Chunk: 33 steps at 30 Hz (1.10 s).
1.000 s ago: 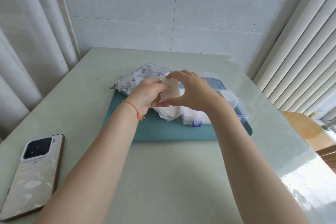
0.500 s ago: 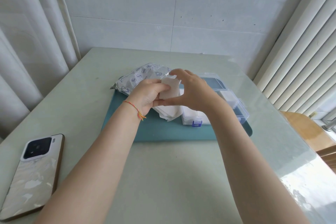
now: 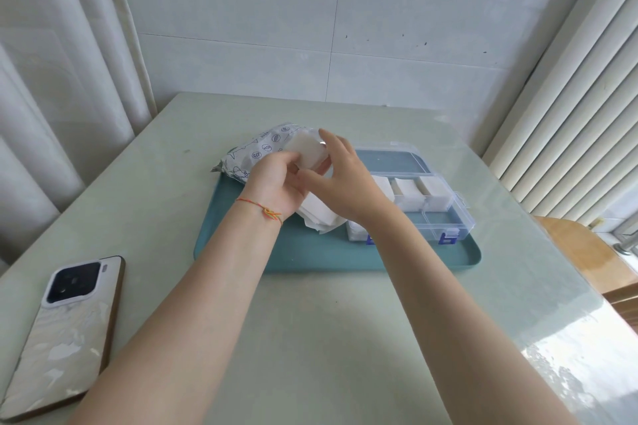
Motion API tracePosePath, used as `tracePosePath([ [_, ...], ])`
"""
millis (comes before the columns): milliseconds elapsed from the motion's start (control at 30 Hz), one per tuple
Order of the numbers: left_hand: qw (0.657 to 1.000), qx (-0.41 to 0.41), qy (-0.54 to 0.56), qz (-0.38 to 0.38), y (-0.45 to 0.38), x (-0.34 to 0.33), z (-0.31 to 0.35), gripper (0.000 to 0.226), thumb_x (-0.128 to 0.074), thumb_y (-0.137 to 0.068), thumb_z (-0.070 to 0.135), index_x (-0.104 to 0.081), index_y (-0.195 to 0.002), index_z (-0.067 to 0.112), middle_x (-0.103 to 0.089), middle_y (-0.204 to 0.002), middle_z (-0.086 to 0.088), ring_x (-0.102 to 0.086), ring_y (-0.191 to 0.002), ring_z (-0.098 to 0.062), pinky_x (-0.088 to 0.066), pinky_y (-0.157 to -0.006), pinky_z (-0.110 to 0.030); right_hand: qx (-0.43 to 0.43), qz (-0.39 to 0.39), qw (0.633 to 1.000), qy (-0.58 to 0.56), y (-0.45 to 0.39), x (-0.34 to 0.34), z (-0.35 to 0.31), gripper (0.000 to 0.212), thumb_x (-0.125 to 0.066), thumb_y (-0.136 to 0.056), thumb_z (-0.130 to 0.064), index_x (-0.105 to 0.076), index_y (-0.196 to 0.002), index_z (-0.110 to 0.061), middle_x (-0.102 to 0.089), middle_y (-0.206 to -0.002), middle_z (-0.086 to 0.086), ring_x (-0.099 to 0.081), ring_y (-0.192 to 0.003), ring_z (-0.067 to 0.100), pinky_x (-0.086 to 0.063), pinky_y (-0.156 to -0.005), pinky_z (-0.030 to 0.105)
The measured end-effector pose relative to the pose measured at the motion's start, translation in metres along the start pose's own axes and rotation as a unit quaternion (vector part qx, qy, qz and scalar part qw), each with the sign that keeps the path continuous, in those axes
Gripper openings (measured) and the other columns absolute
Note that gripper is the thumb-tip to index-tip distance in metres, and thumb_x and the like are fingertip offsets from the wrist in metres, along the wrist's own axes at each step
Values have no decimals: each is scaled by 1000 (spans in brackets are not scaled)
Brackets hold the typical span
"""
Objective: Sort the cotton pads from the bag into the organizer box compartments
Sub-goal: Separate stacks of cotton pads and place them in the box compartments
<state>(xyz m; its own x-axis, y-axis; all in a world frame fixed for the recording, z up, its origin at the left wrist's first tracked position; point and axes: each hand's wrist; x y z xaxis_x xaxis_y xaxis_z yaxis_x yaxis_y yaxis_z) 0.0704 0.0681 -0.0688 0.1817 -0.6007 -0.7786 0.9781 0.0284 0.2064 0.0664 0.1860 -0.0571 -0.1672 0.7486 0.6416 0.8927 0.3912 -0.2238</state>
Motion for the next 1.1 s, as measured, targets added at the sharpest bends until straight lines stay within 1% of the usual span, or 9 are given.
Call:
tracePosePath([
  [133, 1000, 3, 1, 5, -1, 0, 0, 33, -33, -100, 1, -51, -125, -11, -65, -106, -23, -73, -77, -31, -60, -77, -33, -3, 2, 1000, -6, 0, -1, 2, 71, -64, -89, -37, -33, -151, -18, -34, -149, -3, -35, -136, 11, -29, -101, 21],
  [300, 999, -23, -42, 19, 0, -2, 0, 25, -34, -99, -5, -53, -114, -8, -70, -91, -21, -71, -78, -29, -61, -72, -34, -27, 62, 997, -30, -4, 13, 3, 51, -62, -91, -29, -47, -139, -20, -48, -133, -5, -49, -118, 8, -38, -95, 23],
  [433, 992, -37, -122, -18, 3, -12, -6, 26, -36, -101, -4, -54, -119, -10, -69, -90, -21, -73, -70, -25, -61, -75, -37, -85, 84, 989, -88, -6, 38, 8, 13, -61, -90, -23, -69, -98, -17, -68, -88, -9, -61, -82, 4, -47, -75, 23],
  [500, 983, -41, -173, -53, 5, -18, -12, 27, -37, -101, -3, -58, -117, -6, -68, -94, -19, -72, -75, -25, -60, -77, -37, -109, 47, 987, -107, -3, 48, 13, 18, -64, -90, -28, -71, -94, -12, -68, -77, -6, -60, -76, 9, -47, -71, 23],
  [600, 968, -33, -234, -82, 8, -31, -23, 25, -40, -100, -3, -64, -106, 3, -69, -92, -15, -71, -79, -24, -61, -75, -34, -134, 46, 982, -127, 3, 65, 25, 25, -68, -88, -28, -70, -96, -5, -69, -81, 2, -59, -78, 15, -47, -72, 30],
  [700, 941, -47, -329, -67, 7, -43, -35, 21, -50, -97, -2, -67, -105, 8, -69, -94, -13, -69, -82, -23, -60, -69, -31, -143, 60, 976, -150, 8, 83, 37, 16, -71, -87, -21, -67, -96, -8, -70, -87, 5, -63, -78, 17, -48, -71, 30],
  [867, 845, -103, -524, 13, -1, -55, -59, 18, -64, -88, 8, -68, -105, 10, -68, -78, -9, -62, -63, -19, -52, -57, -29, -165, 109, 972, -128, 22, 107, 68, 20, -72, -83, -6, -55, -87, -16, -61, -70, 5, -53, -54, 14, -40, -52, 24],
  [1000, 646, -132, -752, 13, -5, -48, -62, 12, -62, -87, 15, -71, -80, 20, -69, -76, 0, -63, -74, -23, -53, -74, -32, -206, 44, 975, -72, 28, 107, 85, 12, -68, -85, -2, -67, -82, -14, -59, -62, 5, -55, -51, 14, -43, -50, 22],
  [1100, 562, -123, -818, -2, 1, -52, -64, 19, -59, -88, 11, -77, -90, 18, -73, -94, -3, -67, -90, -24, -49, -76, -26, -224, -3, 974, -47, 29, 98, 88, 13, -64, -85, -2, -69, -85, -14, -66, -63, 4, -63, -49, 9, -40, -49, 17],
])
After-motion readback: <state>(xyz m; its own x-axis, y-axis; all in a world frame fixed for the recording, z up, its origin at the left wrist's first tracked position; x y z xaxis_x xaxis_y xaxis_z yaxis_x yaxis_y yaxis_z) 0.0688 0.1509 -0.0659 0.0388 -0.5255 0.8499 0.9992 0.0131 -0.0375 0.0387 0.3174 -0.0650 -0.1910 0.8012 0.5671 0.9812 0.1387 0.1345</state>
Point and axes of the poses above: each hand's wrist, its own y-axis away from the middle knuckle, its own x-axis out of the back of the hand, z = x × y
